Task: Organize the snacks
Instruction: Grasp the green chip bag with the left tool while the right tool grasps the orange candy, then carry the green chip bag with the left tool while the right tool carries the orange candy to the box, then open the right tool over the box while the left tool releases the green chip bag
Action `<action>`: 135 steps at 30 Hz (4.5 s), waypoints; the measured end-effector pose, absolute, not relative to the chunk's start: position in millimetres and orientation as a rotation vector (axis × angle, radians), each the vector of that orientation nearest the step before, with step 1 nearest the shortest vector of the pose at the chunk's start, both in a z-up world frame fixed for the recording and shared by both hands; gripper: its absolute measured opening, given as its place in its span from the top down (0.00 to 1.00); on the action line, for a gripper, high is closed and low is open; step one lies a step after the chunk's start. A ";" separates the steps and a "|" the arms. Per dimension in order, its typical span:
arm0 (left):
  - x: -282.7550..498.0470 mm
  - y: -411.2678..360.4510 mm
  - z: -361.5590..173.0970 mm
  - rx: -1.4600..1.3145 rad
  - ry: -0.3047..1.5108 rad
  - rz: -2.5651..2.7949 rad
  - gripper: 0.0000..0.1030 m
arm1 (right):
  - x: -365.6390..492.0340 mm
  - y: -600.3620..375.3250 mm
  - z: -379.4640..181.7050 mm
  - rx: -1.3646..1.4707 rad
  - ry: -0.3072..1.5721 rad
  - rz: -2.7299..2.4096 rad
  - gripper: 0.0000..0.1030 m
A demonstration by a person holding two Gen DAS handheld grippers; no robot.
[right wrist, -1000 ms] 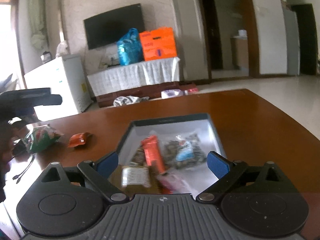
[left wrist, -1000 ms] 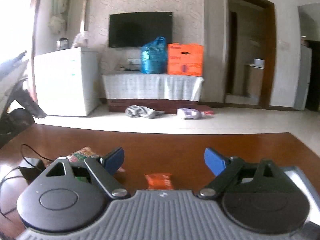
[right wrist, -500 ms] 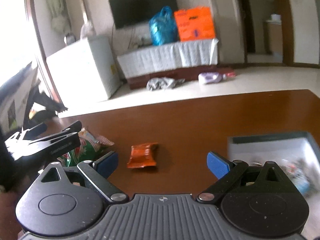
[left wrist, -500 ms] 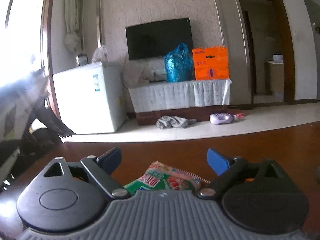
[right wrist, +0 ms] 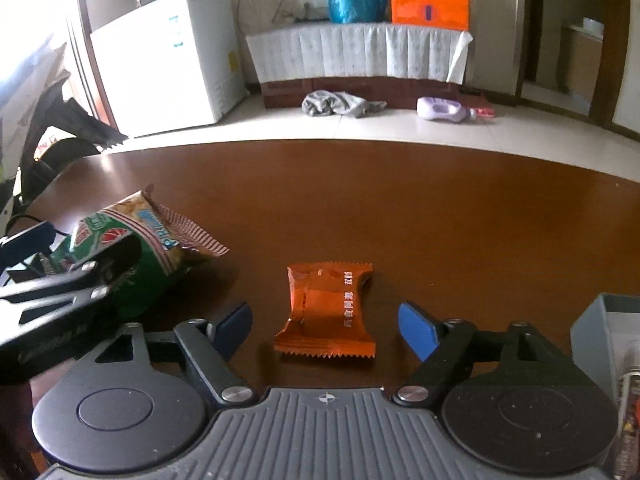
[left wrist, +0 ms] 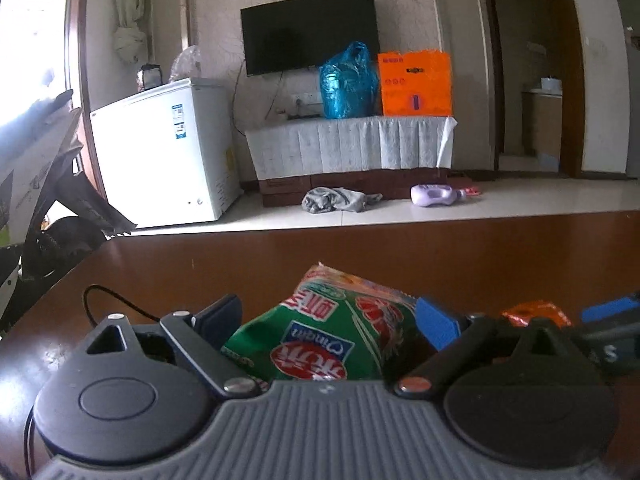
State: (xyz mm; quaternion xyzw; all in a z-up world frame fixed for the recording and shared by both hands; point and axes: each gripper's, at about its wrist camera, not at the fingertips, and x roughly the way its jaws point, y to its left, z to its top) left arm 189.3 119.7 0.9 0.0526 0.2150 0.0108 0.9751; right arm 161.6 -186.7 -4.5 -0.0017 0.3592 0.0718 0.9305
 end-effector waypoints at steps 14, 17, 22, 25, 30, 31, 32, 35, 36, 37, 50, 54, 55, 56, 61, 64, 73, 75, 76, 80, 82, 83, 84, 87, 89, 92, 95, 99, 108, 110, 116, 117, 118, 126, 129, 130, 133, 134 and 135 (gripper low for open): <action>197.2 73.1 -29.9 0.386 0.517 -0.001 0.05 | 141.6 -180.9 -9.0 -0.070 0.719 0.141 0.52; 196.6 60.6 -34.0 0.444 0.521 -0.035 0.12 | 129.0 -185.4 -3.1 -0.070 0.701 0.137 0.52; 195.0 44.8 -32.3 0.474 0.543 -0.074 0.21 | 99.8 -195.3 8.1 -0.068 0.679 0.134 0.52; 188.1 35.6 -29.7 0.486 0.550 -0.112 0.23 | 82.5 -202.4 12.1 -0.052 0.680 0.133 0.52; 165.7 24.1 -20.0 0.510 0.582 -0.174 0.29 | 48.3 -219.0 20.0 -0.007 0.677 0.129 0.52; 162.9 21.9 -16.5 0.512 0.587 -0.187 0.30 | 41.3 -224.1 22.4 0.012 0.675 0.137 0.52; 159.8 20.1 -14.5 0.514 0.596 -0.196 0.31 | 32.7 -230.3 25.5 0.040 0.670 0.149 0.52; 150.6 15.9 -13.3 0.517 0.615 -0.216 0.31 | 11.0 -244.0 36.4 0.073 0.656 0.164 0.52; 147.6 13.6 -13.2 0.529 0.619 -0.215 0.31 | 3.0 -247.8 39.2 0.071 0.648 0.165 0.52; 143.5 12.0 -11.8 0.542 0.623 -0.217 0.31 | -3.2 -251.0 42.4 0.070 0.641 0.166 0.52; 58.7 -8.7 -4.4 0.586 0.679 -0.302 0.31 | -58.4 -289.6 50.6 0.040 0.528 0.209 0.52; 35.8 -13.5 -0.7 0.528 0.689 -0.291 0.31 | -59.6 -294.1 45.3 0.019 0.504 0.216 0.52; 35.3 -11.9 3.8 0.482 0.702 -0.272 0.31 | -61.5 -294.8 44.0 0.013 0.493 0.216 0.52; 31.5 -8.2 7.9 0.409 0.717 -0.237 0.31 | -60.8 -297.4 43.5 0.005 0.476 0.214 0.52; 17.8 -13.6 20.5 0.142 0.738 -0.262 0.31 | -58.3 -314.8 37.8 0.006 0.427 0.220 0.52; 13.1 -31.0 19.5 0.246 0.666 -0.234 0.31 | -54.7 -325.0 39.6 0.029 0.434 0.228 0.52; 27.0 -45.5 27.2 0.228 0.667 -0.268 0.31 | -44.5 -353.7 40.9 0.071 0.442 0.247 0.52; 33.6 -44.6 29.8 0.236 0.673 -0.272 0.32 | -41.4 -359.3 39.9 0.093 0.459 0.237 0.52; 35.0 -45.5 29.1 0.239 0.678 -0.272 0.32 | -41.1 -361.3 39.1 0.106 0.466 0.234 0.52; 43.6 -47.1 26.2 0.244 0.683 -0.268 0.33 | -41.5 -365.8 37.7 0.124 0.470 0.221 0.52; 48.2 -48.9 25.3 0.243 0.679 -0.268 0.33 | -42.0 -366.8 38.9 0.128 0.468 0.220 0.52; 48.5 -48.1 25.6 0.239 0.676 -0.267 0.33 | -42.6 -366.5 39.1 0.127 0.465 0.220 0.52; 48.2 -46.8 26.2 0.236 0.674 -0.263 0.33 | -43.4 -365.9 39.2 0.124 0.464 0.222 0.52; 49.6 -45.6 26.2 0.232 0.672 -0.260 0.33 | -45.7 -363.1 38.9 0.109 0.457 0.225 0.52; 48.8 -44.1 27.1 0.232 0.669 -0.257 0.33 | -47.6 -359.5 39.9 0.094 0.449 0.226 0.52; 47.0 -40.8 28.1 0.227 0.663 -0.254 0.33 | -51.1 -357.0 41.8 0.082 0.435 0.228 0.52; 46.2 -39.5 28.6 0.221 0.658 -0.251 0.33 | -52.5 -358.3 44.0 0.077 0.424 0.221 0.52; 45.8 -42.4 33.3 0.198 0.637 -0.247 0.34 | -55.4 -366.5 49.9 0.084 0.390 0.191 0.64; 48.0 -75.7 40.2 0.213 0.586 -0.301 0.34 | -49.8 -389.9 39.8 0.041 0.455 0.148 0.61; 50.4 -76.9 41.3 0.217 0.583 -0.293 0.34 | -50.2 -393.7 37.4 0.032 0.477 0.157 0.40; 61.0 -70.6 39.7 0.182 0.614 -0.279 0.34 | -44.8 -377.1 20.8 -0.093 0.615 0.194 0.40; 61.0 -71.8 39.2 0.182 0.616 -0.284 0.34 | -43.6 -373.7 17.6 -0.100 0.632 0.205 0.42; 60.9 -73.1 39.2 0.187 0.616 -0.290 0.34 | -41.9 -369.8 15.6 -0.102 0.646 0.216 0.43; 57.9 -75.4 37.9 0.209 0.606 -0.309 0.34 | -37.7 -359.3 9.8 -0.094 0.682 0.239 0.63; 55.1 -71.9 38.2 0.197 0.595 -0.312 0.34 | -41.3 -358.8 15.4 -0.089 0.650 0.229 0.66; 54.1 -72.4 39.4 0.194 0.588 -0.315 0.34 | -41.7 -360.1 17.3 -0.085 0.638 0.225 0.66; 50.1 -74.5 43.0 0.178 0.554 -0.328 0.34 | -46.0 -366.4 27.7 -0.062 0.588 0.202 0.74; 49.3 -77.1 43.0 0.175 0.544 -0.332 0.34 | -47.1 -370.4 31.8 -0.048 0.571 0.189 0.77; 48.3 -79.7 44.5 0.171 0.533 -0.340 0.34 | -47.7 -374.7 35.4 -0.036 0.556 0.180 0.78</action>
